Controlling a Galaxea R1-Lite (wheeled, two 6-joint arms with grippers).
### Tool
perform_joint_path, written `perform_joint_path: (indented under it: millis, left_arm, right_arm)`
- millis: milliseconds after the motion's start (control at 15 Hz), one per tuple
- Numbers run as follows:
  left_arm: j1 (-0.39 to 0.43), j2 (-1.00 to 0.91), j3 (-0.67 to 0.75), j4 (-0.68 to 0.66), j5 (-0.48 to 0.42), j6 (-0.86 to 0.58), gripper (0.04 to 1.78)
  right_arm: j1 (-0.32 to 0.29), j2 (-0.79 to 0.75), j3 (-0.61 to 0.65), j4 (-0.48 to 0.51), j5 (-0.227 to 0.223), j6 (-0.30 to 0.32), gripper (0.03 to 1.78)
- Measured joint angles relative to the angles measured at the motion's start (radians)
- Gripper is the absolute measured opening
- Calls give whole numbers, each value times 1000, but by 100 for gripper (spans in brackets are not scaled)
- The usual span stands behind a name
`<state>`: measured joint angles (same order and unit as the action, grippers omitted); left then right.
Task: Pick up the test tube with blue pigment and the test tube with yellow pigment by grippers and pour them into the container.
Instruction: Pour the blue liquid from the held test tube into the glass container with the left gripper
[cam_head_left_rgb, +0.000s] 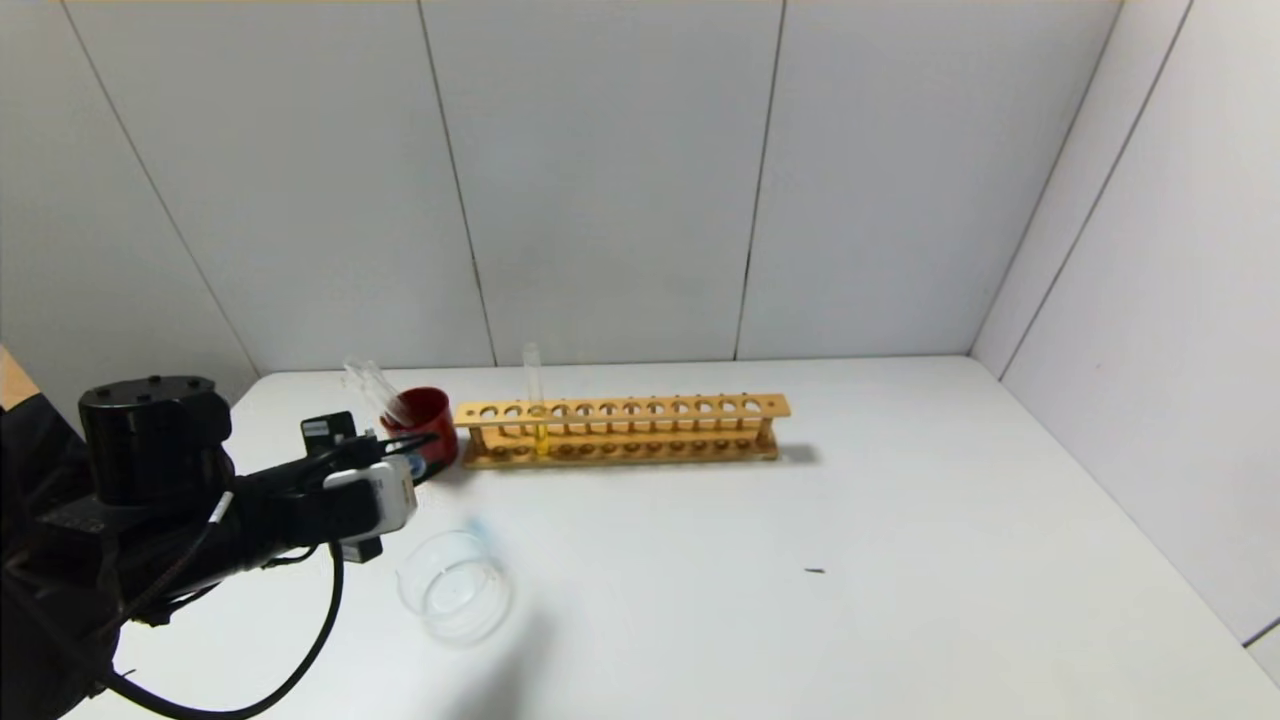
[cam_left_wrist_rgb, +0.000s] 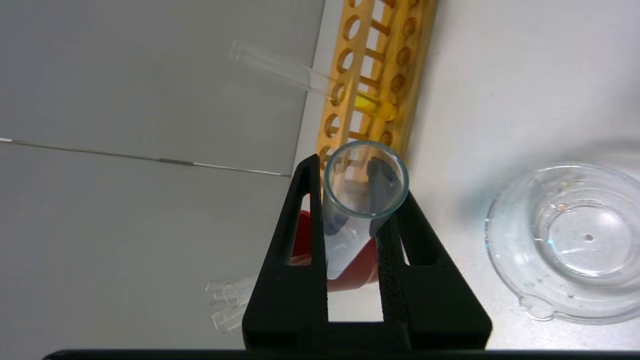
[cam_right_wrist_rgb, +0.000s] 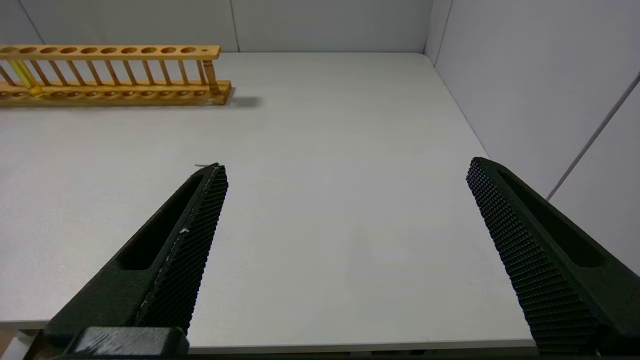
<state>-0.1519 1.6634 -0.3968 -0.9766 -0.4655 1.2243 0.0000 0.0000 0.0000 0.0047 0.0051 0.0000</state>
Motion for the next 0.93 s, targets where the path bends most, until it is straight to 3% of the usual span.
perform_joint_path:
  millis: [933]
  left_arm:
    - [29,19,11,-4,-6,261,33]
  right_arm:
    - [0,0,0,0,0,0,175]
